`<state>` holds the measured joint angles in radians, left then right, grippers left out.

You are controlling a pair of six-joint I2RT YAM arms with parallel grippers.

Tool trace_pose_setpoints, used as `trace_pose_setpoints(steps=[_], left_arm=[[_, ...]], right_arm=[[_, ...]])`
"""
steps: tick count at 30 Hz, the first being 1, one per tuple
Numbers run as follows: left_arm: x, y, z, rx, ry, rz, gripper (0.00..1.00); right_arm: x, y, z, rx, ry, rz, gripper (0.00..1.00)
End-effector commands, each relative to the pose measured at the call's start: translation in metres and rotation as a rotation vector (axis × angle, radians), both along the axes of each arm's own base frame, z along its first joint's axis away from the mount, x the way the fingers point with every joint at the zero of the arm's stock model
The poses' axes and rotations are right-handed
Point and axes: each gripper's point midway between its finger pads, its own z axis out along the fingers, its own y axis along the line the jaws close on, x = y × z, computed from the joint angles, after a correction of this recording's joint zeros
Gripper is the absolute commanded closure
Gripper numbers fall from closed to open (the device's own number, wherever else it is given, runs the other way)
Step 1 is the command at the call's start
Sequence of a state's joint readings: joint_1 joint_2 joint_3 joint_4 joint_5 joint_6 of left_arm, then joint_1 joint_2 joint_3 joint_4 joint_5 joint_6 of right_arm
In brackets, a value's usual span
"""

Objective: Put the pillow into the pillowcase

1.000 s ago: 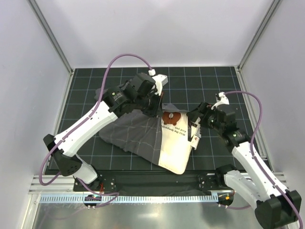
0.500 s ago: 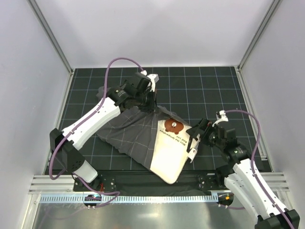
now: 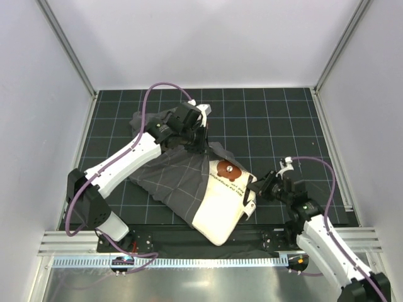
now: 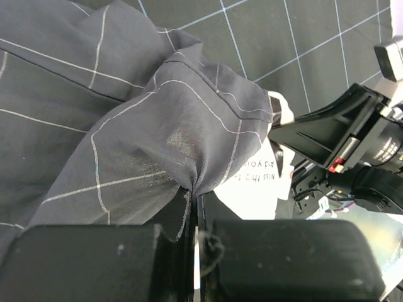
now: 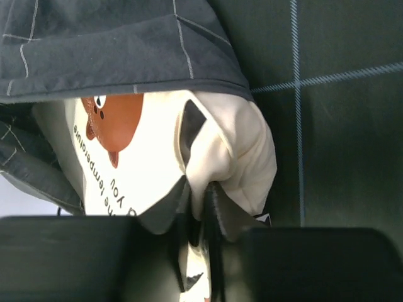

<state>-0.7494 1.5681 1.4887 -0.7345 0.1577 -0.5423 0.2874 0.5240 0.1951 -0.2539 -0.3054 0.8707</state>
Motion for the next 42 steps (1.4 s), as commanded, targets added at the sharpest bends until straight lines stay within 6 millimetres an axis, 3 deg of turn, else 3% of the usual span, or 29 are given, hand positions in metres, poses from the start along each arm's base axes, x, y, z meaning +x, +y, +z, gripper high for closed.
trace_pose_setpoints(steps=[1, 4, 7, 8, 9, 10, 11, 14, 18, 19, 21, 22, 27, 28, 31, 34, 36, 37, 38, 39, 41, 42], left_arm=[[0.008, -0.006, 0.03, -0.071, -0.099, 0.01, 1.0], [0.015, -0.002, 0.032, -0.065, -0.098, 0.018, 1.0], [0.024, -0.004, 0.031, -0.116, -0.058, 0.001, 1.0], [0.037, 0.005, 0.03, -0.133, -0.044, 0.036, 1.0], [0.046, 0.01, 0.028, -0.141, -0.04, 0.056, 1.0], [0.052, 0.017, 0.028, -0.144, -0.04, 0.075, 1.0], [0.064, 0.03, 0.027, -0.134, -0.049, 0.127, 1.0], [0.077, 0.047, 0.032, -0.135, -0.074, 0.19, 1.0], [0.083, 0.057, 0.039, -0.124, -0.11, 0.23, 1.0], [0.084, 0.056, 0.042, -0.129, -0.116, 0.23, 1.0], [0.08, 0.054, 0.044, -0.141, -0.106, 0.219, 1.0], [0.078, 0.053, 0.045, -0.146, -0.104, 0.21, 1.0], [0.059, 0.038, 0.046, -0.127, -0.11, 0.153, 1.0], [0.049, 0.026, 0.047, -0.125, -0.111, 0.123, 1.0], [0.028, 0.003, 0.045, -0.121, -0.103, 0.073, 1.0], [0.012, -0.016, 0.044, -0.108, -0.116, 0.048, 1.0], [-0.015, -0.039, 0.046, -0.126, -0.108, 0.001, 1.0], [-0.022, -0.049, 0.05, -0.143, -0.121, -0.006, 1.0], [-0.041, -0.064, 0.051, -0.165, -0.11, -0.038, 1.0], [-0.051, -0.073, 0.055, -0.188, -0.109, -0.06, 1.0], [-0.063, -0.089, 0.076, -0.243, -0.123, -0.086, 1.0], [-0.074, -0.097, 0.086, -0.266, -0.129, -0.112, 1.0]], right_arm=[[0.032, 0.026, 0.044, 0.1, -0.138, 0.042, 0.87], [0.076, 0.04, 0.089, 0.039, -0.256, 0.035, 0.89], [0.107, 0.055, 0.113, -0.016, -0.301, 0.091, 0.88], [0.125, 0.065, 0.124, -0.034, -0.281, 0.114, 0.83], [0.132, 0.068, 0.129, -0.058, -0.275, 0.133, 0.72], [0.139, 0.065, 0.129, -0.118, -0.27, 0.139, 0.53], [0.145, 0.059, 0.132, -0.171, -0.208, 0.119, 0.19], [0.145, 0.033, 0.138, -0.28, -0.202, 0.022, 0.0], [0.125, 0.015, 0.13, -0.294, -0.193, -0.009, 0.0], [0.114, 0.014, 0.117, -0.301, -0.149, 0.008, 0.0], [0.098, 0.018, 0.113, -0.256, -0.132, 0.042, 0.05], [0.088, 0.021, 0.095, -0.237, -0.109, 0.063, 0.08], [0.056, 0.038, 0.061, -0.105, -0.092, 0.112, 0.14], [0.05, 0.041, 0.049, -0.095, -0.085, 0.12, 0.14], [0.047, 0.057, 0.035, -0.023, -0.089, 0.138, 0.2], [0.054, 0.079, 0.042, 0.029, -0.158, 0.163, 0.3], [0.052, 0.103, 0.036, 0.036, -0.157, 0.226, 0.34], [0.06, 0.118, 0.052, 0.062, -0.197, 0.245, 0.4], [0.06, 0.13, 0.038, 0.048, -0.16, 0.276, 0.43], [0.069, 0.143, 0.054, 0.077, -0.199, 0.286, 0.45], [0.076, 0.156, 0.051, 0.119, -0.191, 0.292, 0.56], [0.081, 0.164, 0.07, 0.186, -0.266, 0.296, 0.58]])
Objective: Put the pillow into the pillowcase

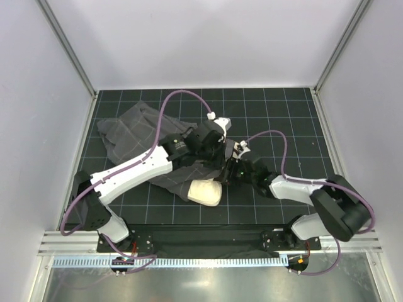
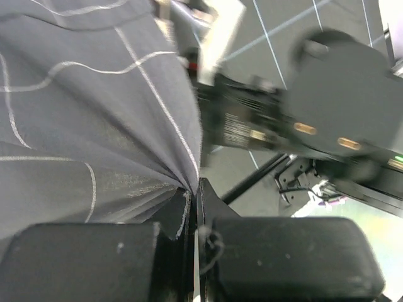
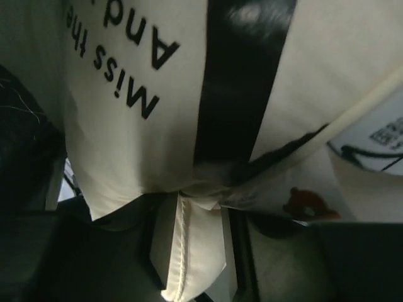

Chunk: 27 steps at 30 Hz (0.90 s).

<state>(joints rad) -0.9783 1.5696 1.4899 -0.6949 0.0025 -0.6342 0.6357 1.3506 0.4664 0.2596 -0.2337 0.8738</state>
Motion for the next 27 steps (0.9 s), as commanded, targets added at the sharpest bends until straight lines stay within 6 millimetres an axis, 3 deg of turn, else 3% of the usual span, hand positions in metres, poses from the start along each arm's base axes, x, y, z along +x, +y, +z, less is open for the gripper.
trace_pose_setpoints(steps=[1, 5, 9, 12, 13, 15, 16, 19, 21, 24, 27], left_arm=[[-0.026, -0.05, 0.09, -0.29, -0.064, -0.081, 1.0], [-0.044, -0.064, 0.144, -0.44, -0.044, -0.165, 1.0], [-0.059, -0.071, 0.192, -0.568, -0.036, -0.217, 1.0], [-0.055, -0.061, 0.205, -0.574, -0.075, -0.189, 1.0], [-0.049, -0.056, 0.21, -0.568, -0.099, -0.176, 1.0], [-0.043, -0.048, 0.211, -0.563, -0.094, -0.165, 1.0], [-0.042, -0.044, 0.214, -0.575, -0.084, -0.169, 1.0], [-0.03, -0.029, 0.23, -0.591, -0.107, -0.14, 1.0], [-0.025, -0.023, 0.251, -0.61, -0.143, -0.138, 1.0], [-0.03, -0.021, 0.27, -0.63, -0.141, -0.161, 1.0], [-0.047, -0.028, 0.283, -0.684, -0.096, -0.222, 1.0]], right_arm=[[0.037, 0.051, 0.091, 0.327, -0.255, 0.024, 0.62], [0.04, 0.062, 0.13, 0.458, -0.355, 0.065, 0.73], [0.038, 0.057, 0.171, 0.514, -0.47, 0.059, 0.73], [0.038, 0.047, 0.181, 0.479, -0.519, 0.036, 0.73], [0.034, 0.042, 0.197, 0.491, -0.557, 0.034, 0.74], [0.031, 0.035, 0.206, 0.459, -0.593, 0.03, 0.75], [0.027, 0.029, 0.222, 0.47, -0.635, 0.021, 0.76], [0.029, 0.018, 0.246, 0.413, -0.695, -0.004, 0.84], [0.026, 0.013, 0.277, 0.397, -0.733, -0.001, 0.87], [0.022, 0.008, 0.315, 0.377, -0.788, 0.005, 0.91], [0.024, 0.0, 0.335, 0.348, -0.82, -0.028, 0.93]])
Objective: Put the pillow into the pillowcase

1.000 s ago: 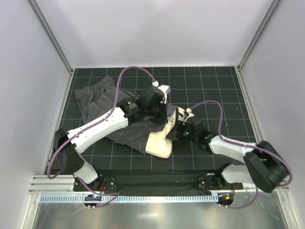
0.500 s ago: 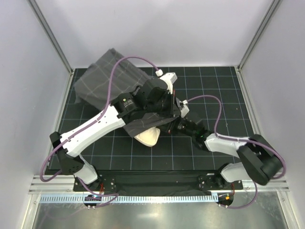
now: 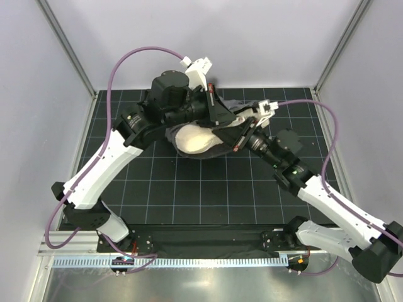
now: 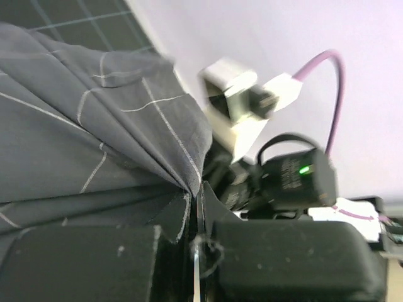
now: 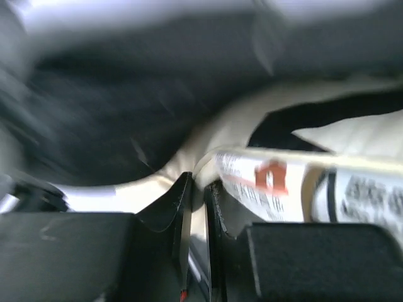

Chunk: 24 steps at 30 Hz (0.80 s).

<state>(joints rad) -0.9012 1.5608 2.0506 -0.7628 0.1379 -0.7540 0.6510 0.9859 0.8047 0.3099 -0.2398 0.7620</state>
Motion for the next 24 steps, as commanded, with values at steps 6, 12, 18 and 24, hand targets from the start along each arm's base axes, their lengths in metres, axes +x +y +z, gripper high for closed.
trace_pose_setpoints(steps=[6, 12, 18, 24], left_arm=[[-0.085, -0.013, 0.079, -0.232, -0.047, -0.278, 1.0], [-0.079, 0.02, 0.102, -0.227, -0.129, -0.16, 1.0], [-0.046, 0.031, 0.095, -0.165, -0.177, -0.032, 1.0], [0.034, 0.018, 0.06, -0.196, -0.089, 0.059, 1.0]], right_arm=[[0.029, -0.026, 0.023, -0.071, -0.042, -0.213, 0.96], [0.047, -0.04, -0.043, -0.206, 0.101, -0.319, 0.96], [0.026, -0.054, -0.047, -0.238, 0.1, -0.306, 0.78], [0.004, -0.069, -0.051, -0.27, 0.114, -0.293, 0.58]])
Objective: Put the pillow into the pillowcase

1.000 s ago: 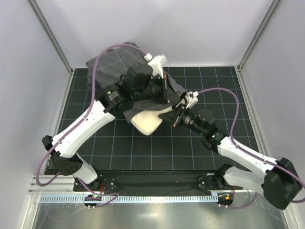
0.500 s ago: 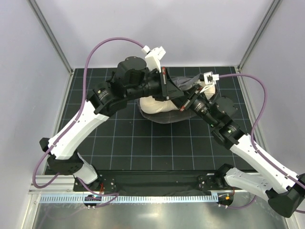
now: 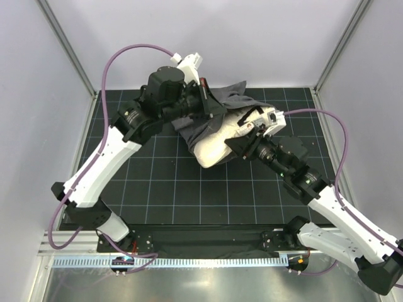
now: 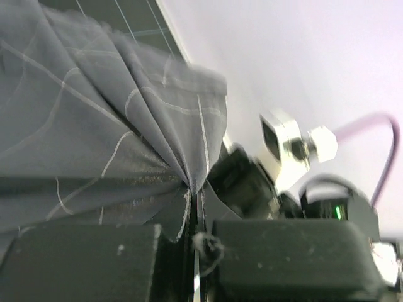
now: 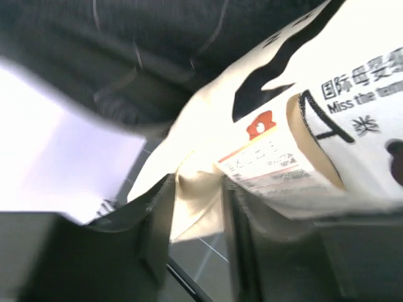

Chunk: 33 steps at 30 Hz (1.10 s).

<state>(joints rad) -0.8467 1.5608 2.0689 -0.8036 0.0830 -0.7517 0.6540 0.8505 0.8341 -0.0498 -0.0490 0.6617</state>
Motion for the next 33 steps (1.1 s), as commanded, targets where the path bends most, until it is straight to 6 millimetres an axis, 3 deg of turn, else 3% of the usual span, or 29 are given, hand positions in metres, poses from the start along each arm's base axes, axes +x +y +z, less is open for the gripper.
trace_pose_setpoints(steps=[1, 2, 4, 5, 7, 10, 14, 20, 21, 22, 27, 28, 30, 31, 33], left_arm=[[0.023, -0.008, 0.05, -0.201, -0.078, -0.037, 1.0], [0.03, -0.007, 0.048, -0.203, -0.065, -0.034, 1.0], [0.051, 0.0, 0.046, -0.208, -0.058, -0.009, 1.0], [0.054, 0.001, 0.045, -0.211, -0.051, -0.02, 1.0], [0.071, 0.017, 0.046, -0.227, -0.038, 0.015, 1.0], [0.075, 0.03, 0.051, -0.244, -0.035, 0.009, 1.0], [0.07, 0.035, 0.06, -0.251, -0.054, 0.008, 1.0], [0.064, 0.035, 0.067, -0.264, -0.049, -0.014, 1.0], [0.062, 0.035, 0.07, -0.272, -0.055, -0.023, 1.0], [0.06, 0.034, 0.072, -0.279, -0.054, -0.029, 1.0], [0.054, 0.035, 0.084, -0.303, -0.065, -0.045, 1.0], [0.052, 0.036, 0.085, -0.305, -0.063, -0.048, 1.0], [0.051, 0.036, 0.085, -0.308, -0.062, -0.049, 1.0], [0.049, 0.037, 0.086, -0.311, -0.064, -0.051, 1.0], [0.048, 0.038, 0.086, -0.313, -0.062, -0.05, 1.0]], right_arm=[[0.004, -0.028, -0.022, -0.094, 0.025, -0.111, 0.54], [0.002, -0.033, -0.03, -0.11, 0.042, -0.124, 0.44], [-0.005, -0.046, -0.028, -0.112, 0.031, -0.162, 0.4], [-0.003, -0.058, -0.039, -0.141, 0.052, -0.218, 0.39], [-0.008, -0.074, -0.039, -0.142, 0.052, -0.279, 0.39], [-0.011, -0.095, -0.051, -0.166, 0.075, -0.358, 0.39], [-0.014, -0.099, -0.076, -0.181, 0.119, -0.372, 0.39], [-0.023, -0.069, -0.116, -0.062, 0.178, -0.244, 0.38], [-0.026, -0.059, -0.119, -0.025, 0.184, -0.193, 0.36], [-0.024, -0.051, -0.121, 0.023, 0.153, -0.167, 0.24], [-0.018, -0.028, -0.121, 0.161, 0.104, -0.097, 0.2], [-0.016, -0.026, -0.113, 0.195, 0.074, -0.096, 0.2], [-0.011, -0.019, -0.118, 0.192, 0.077, -0.111, 0.2], [-0.006, -0.017, -0.106, 0.217, 0.036, -0.126, 0.2], [-0.003, -0.006, -0.105, 0.207, 0.035, -0.114, 0.2]])
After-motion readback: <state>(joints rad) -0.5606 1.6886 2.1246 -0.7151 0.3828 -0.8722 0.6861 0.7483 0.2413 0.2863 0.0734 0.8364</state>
